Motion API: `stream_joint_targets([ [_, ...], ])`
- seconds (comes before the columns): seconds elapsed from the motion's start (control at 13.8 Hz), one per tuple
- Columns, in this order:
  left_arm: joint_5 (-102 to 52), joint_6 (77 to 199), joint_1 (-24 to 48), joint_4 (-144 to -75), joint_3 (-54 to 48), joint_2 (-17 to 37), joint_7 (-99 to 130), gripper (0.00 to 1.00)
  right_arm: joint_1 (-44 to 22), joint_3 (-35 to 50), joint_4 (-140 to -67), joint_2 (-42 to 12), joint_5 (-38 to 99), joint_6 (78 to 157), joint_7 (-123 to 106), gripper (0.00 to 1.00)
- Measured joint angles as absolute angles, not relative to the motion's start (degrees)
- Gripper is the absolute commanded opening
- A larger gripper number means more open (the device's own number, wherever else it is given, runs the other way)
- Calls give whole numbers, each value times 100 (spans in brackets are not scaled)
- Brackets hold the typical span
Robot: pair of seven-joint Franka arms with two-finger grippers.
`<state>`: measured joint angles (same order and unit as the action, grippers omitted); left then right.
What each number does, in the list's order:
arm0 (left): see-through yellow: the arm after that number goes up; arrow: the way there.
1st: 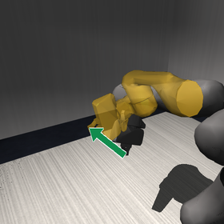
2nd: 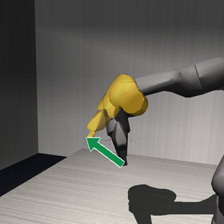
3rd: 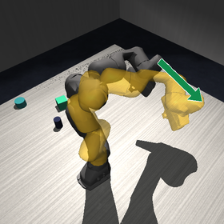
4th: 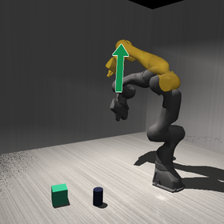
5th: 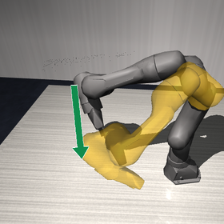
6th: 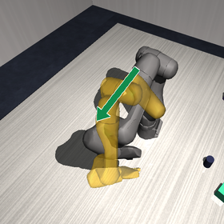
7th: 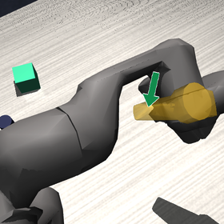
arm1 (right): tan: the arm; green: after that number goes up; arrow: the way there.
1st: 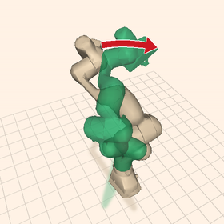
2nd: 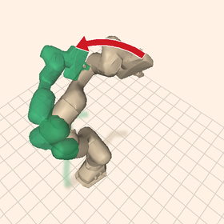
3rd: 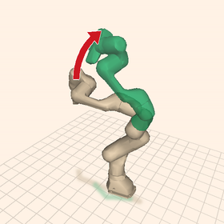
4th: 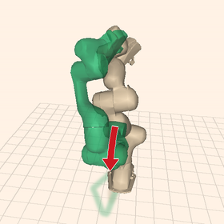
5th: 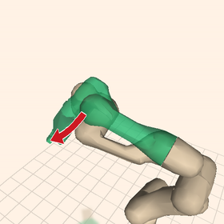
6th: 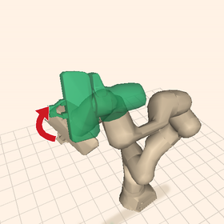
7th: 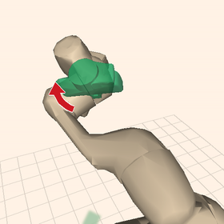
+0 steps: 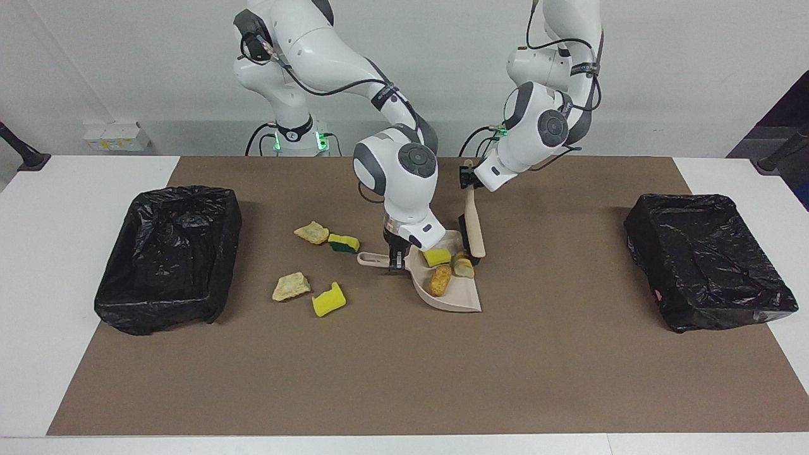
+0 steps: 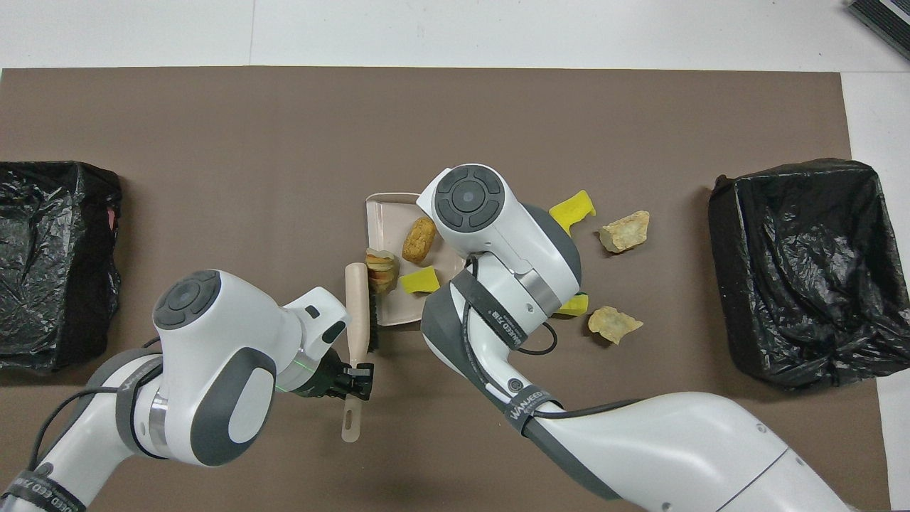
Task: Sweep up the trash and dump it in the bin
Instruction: 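Carry the dustpan with the right gripper and tip it over the bin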
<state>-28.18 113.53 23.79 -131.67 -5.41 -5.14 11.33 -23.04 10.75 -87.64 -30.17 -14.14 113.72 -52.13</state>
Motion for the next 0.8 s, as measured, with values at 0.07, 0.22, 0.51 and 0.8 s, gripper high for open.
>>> stream_joint_targets([
  [0.07,-2821,11353,2407,-13063,-548,-517,1132,0,-2303,1075,-8764,-3018,-1413,11372,-5213,0],
  [0.22,-2821,11244,2417,-12928,-530,-527,1132,0,-2298,1075,-8764,-3020,-1401,11372,-5212,0],
  [0.51,-2802,10792,2262,-12851,-333,-735,1539,0,-2247,1068,-8762,-3016,-1364,11373,-5212,0],
  [0.8,-2043,10072,2100,-12818,-348,-1487,2399,0,-1890,1063,-8830,-2683,-1233,11382,-5234,0],
])
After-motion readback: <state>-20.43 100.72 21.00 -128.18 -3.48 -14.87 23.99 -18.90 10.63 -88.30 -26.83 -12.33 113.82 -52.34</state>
